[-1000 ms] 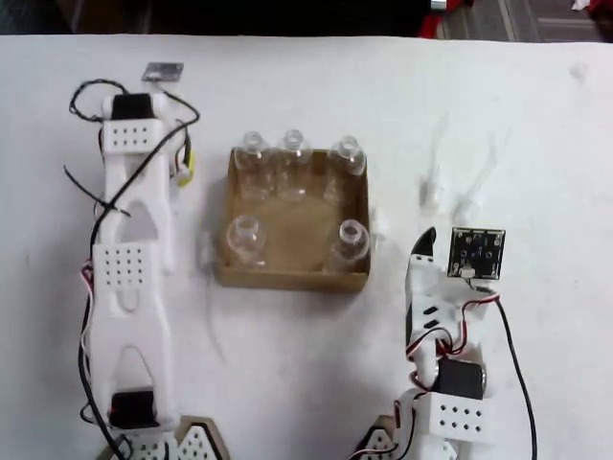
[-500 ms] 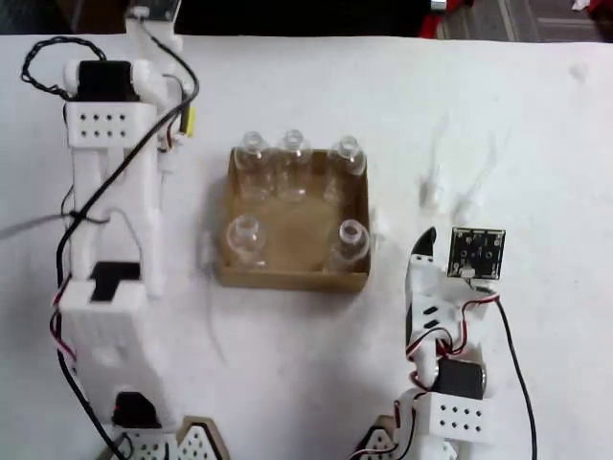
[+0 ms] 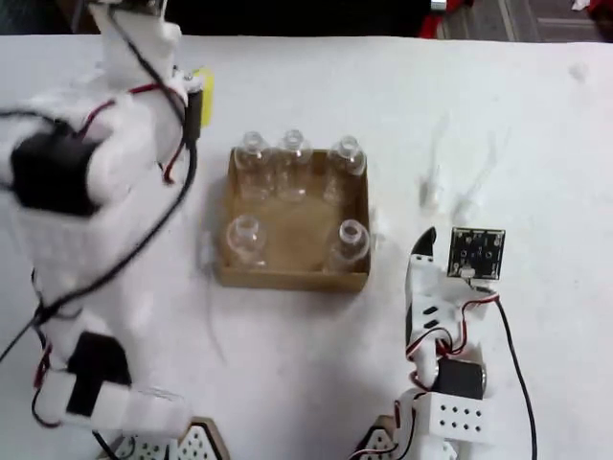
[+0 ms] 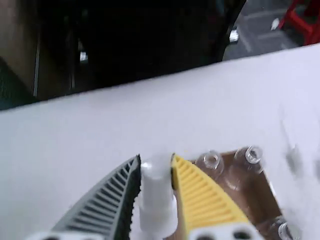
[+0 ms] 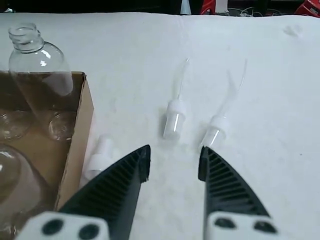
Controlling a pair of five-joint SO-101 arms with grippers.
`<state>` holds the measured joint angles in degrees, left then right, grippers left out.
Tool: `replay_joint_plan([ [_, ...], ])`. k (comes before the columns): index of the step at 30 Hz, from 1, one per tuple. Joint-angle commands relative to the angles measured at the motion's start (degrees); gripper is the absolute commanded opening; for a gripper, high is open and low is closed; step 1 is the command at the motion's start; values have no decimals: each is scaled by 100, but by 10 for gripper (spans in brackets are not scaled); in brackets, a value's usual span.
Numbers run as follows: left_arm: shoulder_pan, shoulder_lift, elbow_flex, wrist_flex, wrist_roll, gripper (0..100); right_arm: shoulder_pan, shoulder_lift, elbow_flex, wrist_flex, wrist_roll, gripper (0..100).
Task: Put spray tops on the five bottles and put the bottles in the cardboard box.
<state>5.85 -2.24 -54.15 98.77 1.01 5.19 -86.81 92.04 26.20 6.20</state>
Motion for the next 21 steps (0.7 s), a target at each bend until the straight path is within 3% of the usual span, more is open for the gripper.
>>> replay_joint_plan([
  [1, 374, -497, 18, -387, 123, 24, -31, -40, -44, -145, 70, 138],
  [7, 558, -708, -35, -35, 132, 24, -31, -40, -44, -145, 70, 138],
  [16, 576, -2176, 53, 281, 114, 24, -154, -40, 26, -242, 70, 138],
  [21, 576, -2659, 1222, 44, 105, 24, -154, -40, 79, -268, 70, 138],
])
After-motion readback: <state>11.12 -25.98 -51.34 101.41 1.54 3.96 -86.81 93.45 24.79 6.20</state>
